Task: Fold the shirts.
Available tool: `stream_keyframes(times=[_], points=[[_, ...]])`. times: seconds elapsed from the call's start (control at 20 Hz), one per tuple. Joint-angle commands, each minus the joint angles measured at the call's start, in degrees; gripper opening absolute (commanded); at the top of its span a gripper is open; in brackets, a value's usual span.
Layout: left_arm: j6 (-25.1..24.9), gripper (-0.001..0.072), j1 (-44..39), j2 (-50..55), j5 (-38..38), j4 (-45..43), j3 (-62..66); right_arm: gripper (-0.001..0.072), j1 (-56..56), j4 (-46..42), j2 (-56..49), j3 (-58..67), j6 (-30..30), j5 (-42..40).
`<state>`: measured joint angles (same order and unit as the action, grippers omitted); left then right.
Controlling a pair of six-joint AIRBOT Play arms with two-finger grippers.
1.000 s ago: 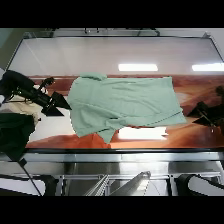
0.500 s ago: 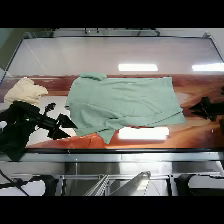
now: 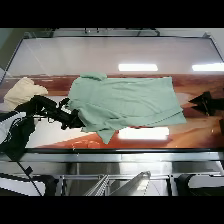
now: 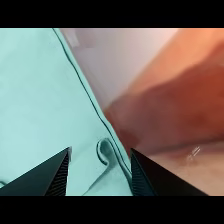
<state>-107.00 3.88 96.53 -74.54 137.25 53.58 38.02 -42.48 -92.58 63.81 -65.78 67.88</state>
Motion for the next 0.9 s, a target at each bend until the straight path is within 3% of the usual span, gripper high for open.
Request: stream_keyframes(times=[0.0, 0.45, 0.55, 0.6, 0.7, 0.75, 0.8, 0.85], points=[[-0.3, 0.0009, -0.4, 0.9, 0.3, 0.3, 2.1, 0.0428, -0.3, 0.2, -2.6, 0.9, -1.9, 2.9], [-0.6, 0.0015, -0.2, 0.9, -1.4, 0.2, 1.9, 0.0423, -6.7, 4.2, -11.0, 1.0, -1.9, 5.5], [-0.9, 0.0014, -0.2, 0.9, -1.9, 0.2, 1.9, 0.0295, -7.0, 5.1, -11.0, 1.7, -1.8, 6.1], [-1.2, 0.0014, -0.2, 0.9, -2.1, 0.2, 1.9, 0.0290, -6.9, 5.1, -11.0, 2.2, -1.9, 6.6], [-1.2, 0.0014, -0.2, 0.9, -2.1, 0.2, 1.9, 0.0162, -6.9, 5.1, -11.0, 3.2, -1.5, 8.0], [-1.2, 0.0014, -0.2, 0.9, -2.1, 0.2, 1.9, 0.0169, -6.9, 5.3, -11.0, 3.6, -1.5, 8.3], [-1.2, 0.0014, -0.2, 0.9, -2.1, 0.2, 1.9, 0.0337, -6.8, 5.3, -11.0, 4.1, -1.7, 8.1], [-1.2, 0.0014, -0.2, 0.9, -2.1, 0.2, 1.9, 0.0460, -6.7, 5.5, -11.0, 4.3, -1.7, 7.4]])
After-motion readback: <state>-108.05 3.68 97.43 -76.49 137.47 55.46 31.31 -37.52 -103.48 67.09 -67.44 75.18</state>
